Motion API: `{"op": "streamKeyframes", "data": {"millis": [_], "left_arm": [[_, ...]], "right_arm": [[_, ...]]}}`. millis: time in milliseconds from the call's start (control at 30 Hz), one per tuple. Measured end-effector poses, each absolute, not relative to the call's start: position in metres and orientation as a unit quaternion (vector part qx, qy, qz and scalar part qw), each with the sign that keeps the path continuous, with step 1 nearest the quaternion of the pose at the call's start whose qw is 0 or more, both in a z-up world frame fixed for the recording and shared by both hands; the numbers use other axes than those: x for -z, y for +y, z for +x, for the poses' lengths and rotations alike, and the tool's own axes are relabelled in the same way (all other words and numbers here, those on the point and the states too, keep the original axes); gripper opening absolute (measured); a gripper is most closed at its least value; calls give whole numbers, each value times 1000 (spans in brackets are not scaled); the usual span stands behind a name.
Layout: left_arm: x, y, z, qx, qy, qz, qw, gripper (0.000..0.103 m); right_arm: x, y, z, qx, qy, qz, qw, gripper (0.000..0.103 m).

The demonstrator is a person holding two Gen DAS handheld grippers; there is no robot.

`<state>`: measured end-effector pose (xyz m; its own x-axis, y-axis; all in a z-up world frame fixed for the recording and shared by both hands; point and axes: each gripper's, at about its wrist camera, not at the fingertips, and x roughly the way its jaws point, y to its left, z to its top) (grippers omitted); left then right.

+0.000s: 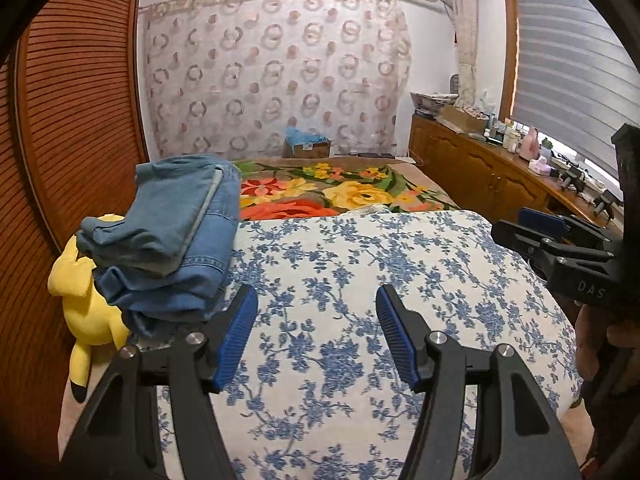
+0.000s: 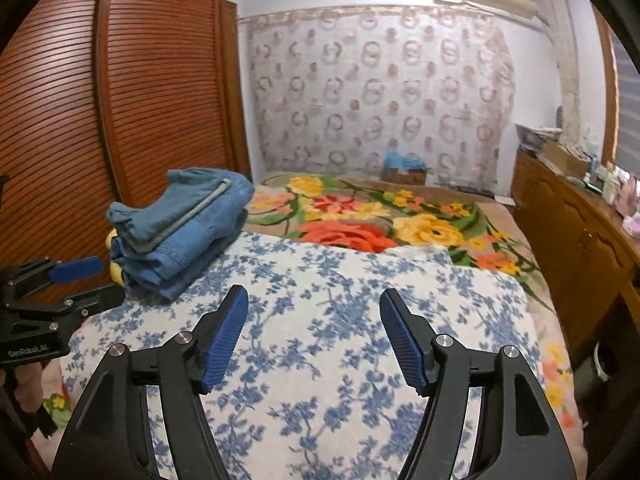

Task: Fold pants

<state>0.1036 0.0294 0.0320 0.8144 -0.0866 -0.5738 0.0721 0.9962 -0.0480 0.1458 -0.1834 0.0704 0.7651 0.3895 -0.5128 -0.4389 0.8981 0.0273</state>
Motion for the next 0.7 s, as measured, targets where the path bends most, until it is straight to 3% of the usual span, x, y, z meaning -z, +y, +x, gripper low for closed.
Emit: {"op": "streamKeyframes", "data": {"millis": [700], "left_arm": [[-74, -7, 60, 46, 239, 5, 970, 61]], "right_arm": [[-109, -236, 86, -165, 201, -15, 966, 71]]}}
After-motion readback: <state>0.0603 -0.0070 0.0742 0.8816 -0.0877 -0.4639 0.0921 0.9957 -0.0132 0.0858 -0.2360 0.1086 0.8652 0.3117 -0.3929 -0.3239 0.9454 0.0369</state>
